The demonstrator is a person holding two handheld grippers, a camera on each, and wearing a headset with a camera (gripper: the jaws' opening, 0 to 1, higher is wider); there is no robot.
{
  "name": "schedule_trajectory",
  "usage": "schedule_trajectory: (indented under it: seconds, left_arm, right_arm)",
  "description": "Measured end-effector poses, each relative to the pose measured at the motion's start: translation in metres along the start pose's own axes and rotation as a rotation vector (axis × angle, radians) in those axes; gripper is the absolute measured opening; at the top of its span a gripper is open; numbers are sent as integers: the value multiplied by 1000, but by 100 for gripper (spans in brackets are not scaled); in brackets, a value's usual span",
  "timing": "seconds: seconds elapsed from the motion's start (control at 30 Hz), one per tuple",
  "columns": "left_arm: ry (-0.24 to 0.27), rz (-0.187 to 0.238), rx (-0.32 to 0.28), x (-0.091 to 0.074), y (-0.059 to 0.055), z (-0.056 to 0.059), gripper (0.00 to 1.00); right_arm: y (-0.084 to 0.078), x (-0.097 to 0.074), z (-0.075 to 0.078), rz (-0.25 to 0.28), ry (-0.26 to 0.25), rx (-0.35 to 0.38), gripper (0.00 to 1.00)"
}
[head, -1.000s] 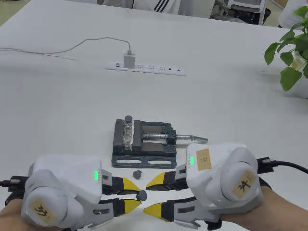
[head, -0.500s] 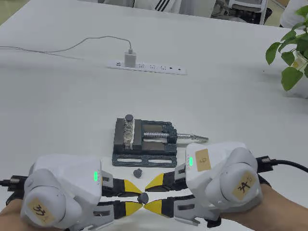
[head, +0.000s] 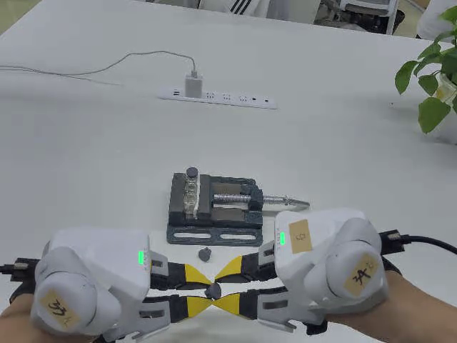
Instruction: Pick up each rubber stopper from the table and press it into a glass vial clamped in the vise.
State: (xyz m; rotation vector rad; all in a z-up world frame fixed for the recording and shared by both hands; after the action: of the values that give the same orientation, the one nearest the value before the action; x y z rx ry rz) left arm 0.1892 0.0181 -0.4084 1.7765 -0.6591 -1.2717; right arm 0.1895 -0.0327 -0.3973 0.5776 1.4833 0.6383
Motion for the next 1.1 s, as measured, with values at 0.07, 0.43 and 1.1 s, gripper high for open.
schedule_trajectory:
  seconds: [0.07, 0.43, 1.1]
  left_arm:
    - [1, 2, 1, 0, 0, 0, 5]
    - [5, 11, -5, 0, 1, -1, 5]
    - [-5, -11, 77, 3, 0, 3, 5]
  right_arm:
    - [0, 0, 0, -1, 1, -2, 8]
    - [0, 0, 1, -2, -4, -3, 8]
    - [-1, -1, -1, -22, 15, 27, 7]
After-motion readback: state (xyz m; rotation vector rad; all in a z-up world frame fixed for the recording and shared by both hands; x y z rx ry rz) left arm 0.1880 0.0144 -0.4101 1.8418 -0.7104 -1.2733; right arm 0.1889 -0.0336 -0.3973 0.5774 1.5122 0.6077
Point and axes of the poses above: the centre of the closed fingertips' face, and the gripper's own axes: x roughly forward along the fingers, z roughly to its right, y roughly out of its top, the point moved 4 cm from there along -x, roughly backward along the fingers, and after that the axes turned 5 degrees about y, right-handed, at the moved point
